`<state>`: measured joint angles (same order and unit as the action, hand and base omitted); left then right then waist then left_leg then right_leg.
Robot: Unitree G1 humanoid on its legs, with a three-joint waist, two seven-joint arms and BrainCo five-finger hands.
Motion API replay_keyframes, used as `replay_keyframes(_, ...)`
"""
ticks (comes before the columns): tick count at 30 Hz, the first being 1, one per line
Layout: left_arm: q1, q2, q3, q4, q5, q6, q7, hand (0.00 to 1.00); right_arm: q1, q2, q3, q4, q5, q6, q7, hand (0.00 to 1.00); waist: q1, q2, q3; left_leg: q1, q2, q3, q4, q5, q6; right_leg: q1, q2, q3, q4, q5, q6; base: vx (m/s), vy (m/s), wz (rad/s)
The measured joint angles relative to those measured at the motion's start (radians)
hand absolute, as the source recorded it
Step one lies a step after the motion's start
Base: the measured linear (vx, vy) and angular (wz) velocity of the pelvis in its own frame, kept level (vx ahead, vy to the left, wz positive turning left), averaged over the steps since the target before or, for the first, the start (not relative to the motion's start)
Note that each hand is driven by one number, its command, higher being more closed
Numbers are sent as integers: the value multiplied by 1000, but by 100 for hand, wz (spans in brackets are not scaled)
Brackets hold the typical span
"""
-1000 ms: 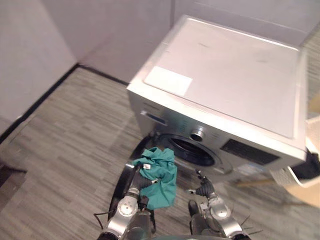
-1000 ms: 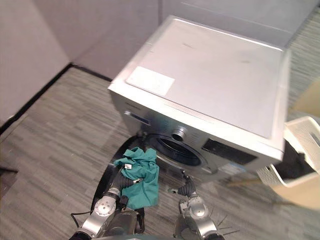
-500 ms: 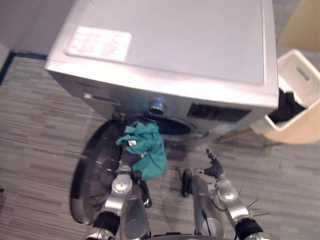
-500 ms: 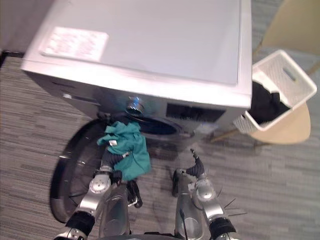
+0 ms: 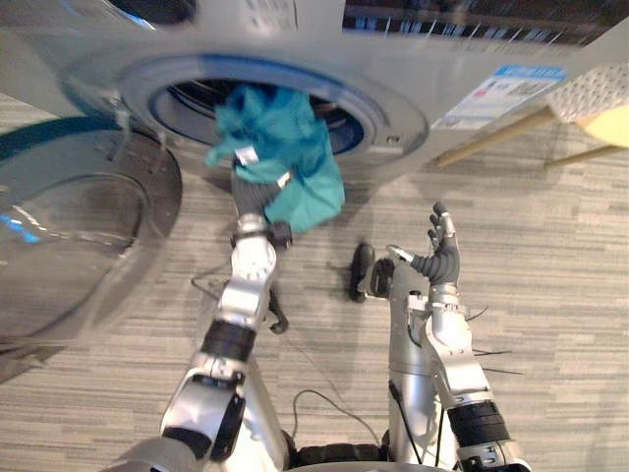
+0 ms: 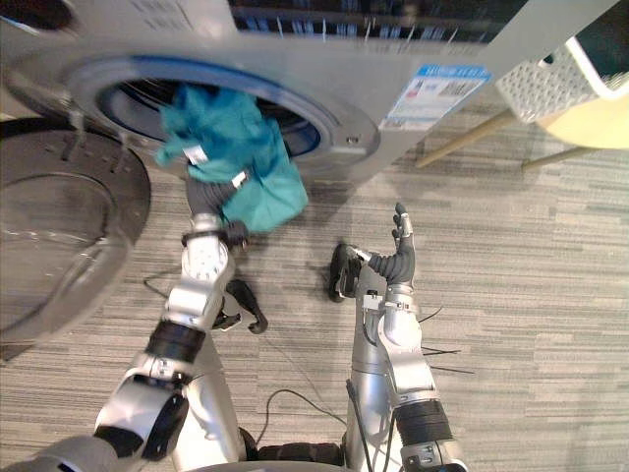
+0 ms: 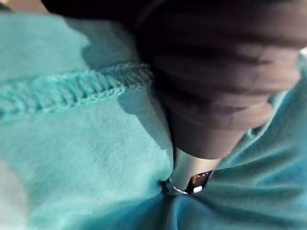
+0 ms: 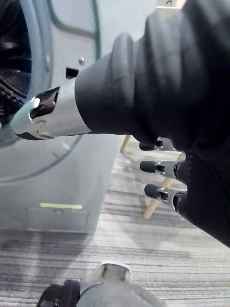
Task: Pick up the laundry basket with both hands and put the clothes into the washing machine.
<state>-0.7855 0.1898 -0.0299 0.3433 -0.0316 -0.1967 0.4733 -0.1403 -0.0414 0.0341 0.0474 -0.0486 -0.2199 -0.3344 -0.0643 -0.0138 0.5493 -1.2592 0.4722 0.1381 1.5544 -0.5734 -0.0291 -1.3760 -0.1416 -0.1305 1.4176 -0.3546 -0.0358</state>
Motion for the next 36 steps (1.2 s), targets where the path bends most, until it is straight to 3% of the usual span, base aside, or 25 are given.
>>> replay_keyframes(7, -354, 163, -24, 27, 91, 37, 101, 100, 13, 14, -5, -103, 8, -69, 11, 0, -31, -20, 7, -153, -1, -49, 87, -6, 1, -128, -9, -9, 76, -5, -3, -6, -38, 1)
replay_keyframes(8, -416, 189, -47, 60, 116, 45, 111, 0, 17, 16, -7, -112, 9, -82, 13, 0, -33, -25, 7, -168, -1, -54, 92, -6, 1, -141, -10, -10, 80, -5, -3, 0, 0, 0)
replay_keyframes(13, -641, 259, -87, 204, 190, 102, 98, 0, 20, 17, -18, -151, 41, -90, 60, 0, -35, -41, 10, -217, -2, -61, 106, -6, 2, -185, -11, -12, 90, -3, -6, 35, -22, -2)
replay_keyframes(17, -729, 299, -86, 319, 331, 193, -5, 0, 22, 16, -38, -179, 79, -90, 116, 0, -36, -48, 10, -266, -6, -88, 129, -6, 4, -215, -17, -27, 111, -5, -13, 46, -27, 1)
replay_keyframes(23, -728, 300, -22, 418, 488, 264, -169, 0, 20, 13, -51, -185, 80, -88, 168, 0, -32, -53, 11, -277, -20, -96, 136, -6, 4, -222, -21, -26, 123, -15, -8, 23, -26, 6)
replay_keyframes(29, -726, 279, 43, 418, 473, 278, -255, 0, 21, 12, -56, -180, 110, -85, 205, 0, -30, -53, 10, -276, -28, -95, 129, -5, 4, -220, -34, -26, 124, -16, -7, 36, -33, 4)
replay_keyframes(33, -702, 224, 44, 404, 430, 275, -241, 0, 18, 13, -56, -153, 116, -85, 204, 0, -23, -53, 9, -256, -39, -95, 112, -1, 6, -194, -40, -30, 117, -21, -9, 47, -41, 11)
replay_keyframes(36, -577, 168, 48, 320, 366, 244, -183, 0, 18, 16, -42, -99, 115, -82, 201, 0, -20, -52, 7, -190, -54, -88, 72, 3, -1, -128, -53, -34, 92, -29, -13, 62, -37, 18)
